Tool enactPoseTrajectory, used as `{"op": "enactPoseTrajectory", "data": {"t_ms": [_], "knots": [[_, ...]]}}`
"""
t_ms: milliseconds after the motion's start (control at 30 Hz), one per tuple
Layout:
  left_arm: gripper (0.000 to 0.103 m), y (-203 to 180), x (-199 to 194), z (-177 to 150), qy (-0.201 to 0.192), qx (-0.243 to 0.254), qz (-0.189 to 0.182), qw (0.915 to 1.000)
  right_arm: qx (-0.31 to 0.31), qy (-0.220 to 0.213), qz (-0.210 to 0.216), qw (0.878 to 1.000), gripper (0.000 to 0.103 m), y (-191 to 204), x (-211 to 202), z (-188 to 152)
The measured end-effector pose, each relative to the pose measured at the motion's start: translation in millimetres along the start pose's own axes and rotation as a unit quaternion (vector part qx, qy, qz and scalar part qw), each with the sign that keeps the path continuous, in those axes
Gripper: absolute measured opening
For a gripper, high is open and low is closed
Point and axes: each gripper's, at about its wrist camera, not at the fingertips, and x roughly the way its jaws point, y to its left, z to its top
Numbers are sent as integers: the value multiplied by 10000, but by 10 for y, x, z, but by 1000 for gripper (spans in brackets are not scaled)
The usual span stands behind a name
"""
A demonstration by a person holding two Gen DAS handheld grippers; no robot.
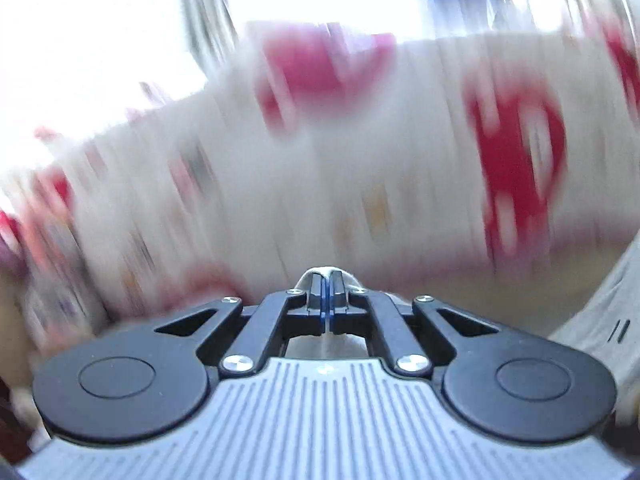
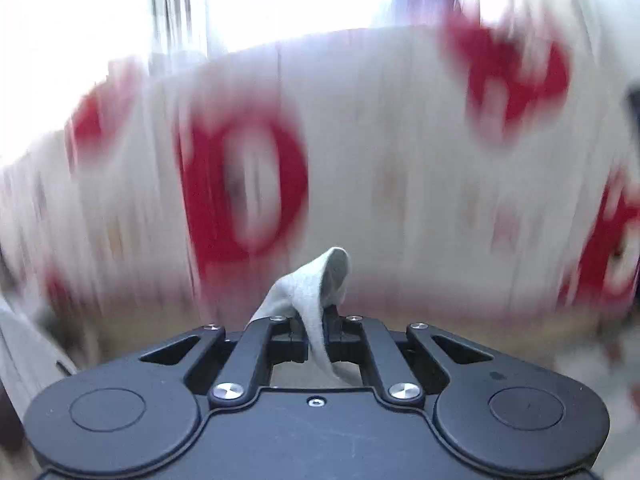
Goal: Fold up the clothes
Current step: 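Shake the sweatshirt out and lay it flat on the rug, opening both grippers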
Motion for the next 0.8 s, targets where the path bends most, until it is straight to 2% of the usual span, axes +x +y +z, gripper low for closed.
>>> {"op": "enactPoseTrajectory", "data": {"t_ms": [100,167,200,233,300,400,467,533,633,733,800], "knots": [[1,224,-536,561,-1126,-210,375,9927,-301,-1447,-301,9886,6,80,-757,591],[1,373,-858,691,-1461,-378,455,9875,-146,-2197,-424,9745,6,7,-1265,780],[1,442,-991,682,-1473,-480,408,9871,23,-2429,-377,9693,6,-69,-1500,812],[1,510,-1113,640,-1414,-586,324,9877,143,-2446,-271,9691,6,-155,-1669,807],[1,622,-1271,392,-1020,-850,86,9911,418,-2248,-128,9734,7,-342,-1899,671],[1,668,-1197,-255,64,-1264,-261,9916,746,-1446,-186,9865,7,-662,-1997,195],[1,647,-1115,-744,804,-1455,-462,9850,903,-798,-372,9920,6,-858,-1911,-244],[1,494,-1010,-1251,1442,-1433,-544,9776,1074,-105,-514,9928,6,-1029,-1717,-702],[2,254,-804,-1929,2476,-1279,-656,9581,869,1074,-565,9888,6,-1154,-1260,-1279],[2,-44,-535,-2532,3476,-974,-634,9304,118,2165,-1034,9707,7,-1113,-698,-1879],[2,-232,-469,-2807,3878,-610,-544,9181,-89,2565,-1119,9600,8,-1118,-427,-2190]]}}
